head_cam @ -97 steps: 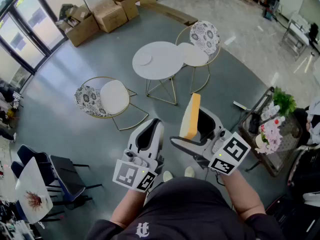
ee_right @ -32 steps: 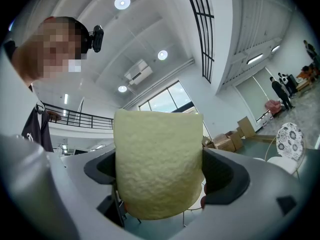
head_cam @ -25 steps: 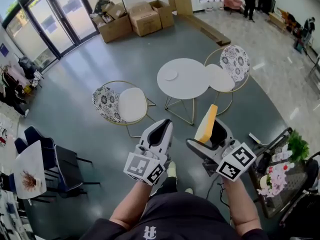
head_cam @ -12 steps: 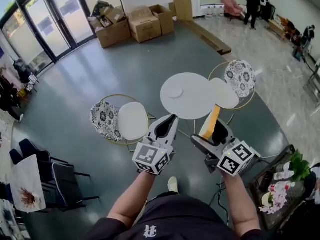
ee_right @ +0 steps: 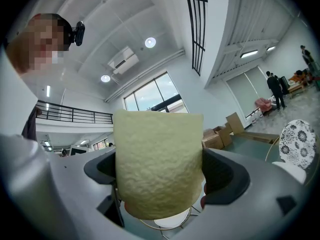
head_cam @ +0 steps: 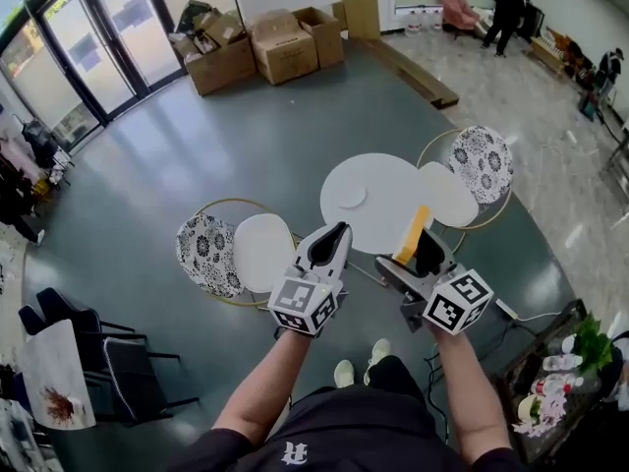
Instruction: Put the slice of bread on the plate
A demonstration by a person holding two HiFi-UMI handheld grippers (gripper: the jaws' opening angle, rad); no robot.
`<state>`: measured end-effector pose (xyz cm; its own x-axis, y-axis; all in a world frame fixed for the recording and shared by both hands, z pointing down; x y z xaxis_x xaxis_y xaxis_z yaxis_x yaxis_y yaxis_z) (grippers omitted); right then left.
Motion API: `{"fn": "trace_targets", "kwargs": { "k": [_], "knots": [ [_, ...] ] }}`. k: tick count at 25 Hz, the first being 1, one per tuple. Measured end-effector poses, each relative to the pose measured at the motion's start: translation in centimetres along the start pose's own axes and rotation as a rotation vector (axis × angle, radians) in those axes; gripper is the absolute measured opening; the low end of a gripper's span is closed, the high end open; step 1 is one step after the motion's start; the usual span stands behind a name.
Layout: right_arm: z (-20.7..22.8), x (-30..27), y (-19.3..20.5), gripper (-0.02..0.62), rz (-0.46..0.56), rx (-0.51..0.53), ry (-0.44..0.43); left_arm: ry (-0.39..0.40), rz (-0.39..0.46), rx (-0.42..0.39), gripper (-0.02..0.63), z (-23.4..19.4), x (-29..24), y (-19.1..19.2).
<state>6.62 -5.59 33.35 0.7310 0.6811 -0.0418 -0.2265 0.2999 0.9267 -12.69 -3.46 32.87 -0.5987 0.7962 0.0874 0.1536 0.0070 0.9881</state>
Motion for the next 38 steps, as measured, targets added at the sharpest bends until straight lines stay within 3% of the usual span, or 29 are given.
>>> {"fn": "trace_targets", "kwargs": {
  "k": [14,20,27,32,38],
  "knots": [
    [11.7,-13.4,-3.0,0.499,-0.071,-0.005,-0.091,-0.131,-0.015,0.009,0.035,-9.8,-11.5,1.7],
    [15.8,-18.5,-2.4,0.499,-0.13,-0.008,-0.126,-0.186,-0.014,0.008,0.035,-13.5,-14.9,2.9],
    [19.1,-24.9,0.9,0.499,-0.233,-0.009,-0.108,-0.222,-0.029,0.049,0.035,-19.1,-16.9,5.4],
    [21.0,-29.6,3.4,0.499,-0.271,-0.016,-0.063,-0.198,-0.043,0.079,0.035,-23.6,-17.8,7.7],
    [24.3,-34.4,9.4,0.499,-0.327,-0.001,-0.025,-0.176,-0.046,0.09,0.035,-28.2,-18.5,12.3]
  ]
}}
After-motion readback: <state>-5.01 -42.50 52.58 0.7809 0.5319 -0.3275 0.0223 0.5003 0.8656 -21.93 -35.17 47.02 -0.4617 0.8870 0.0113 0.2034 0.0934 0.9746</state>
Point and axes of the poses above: the fingertips, and each gripper's own axes: x backward along the fingers, z to its right, y out of its underside, the point moved 8 cm from there along x, backward along the fingers, and after that the axes turned 12 degrees about y, right-handed, at the moved point
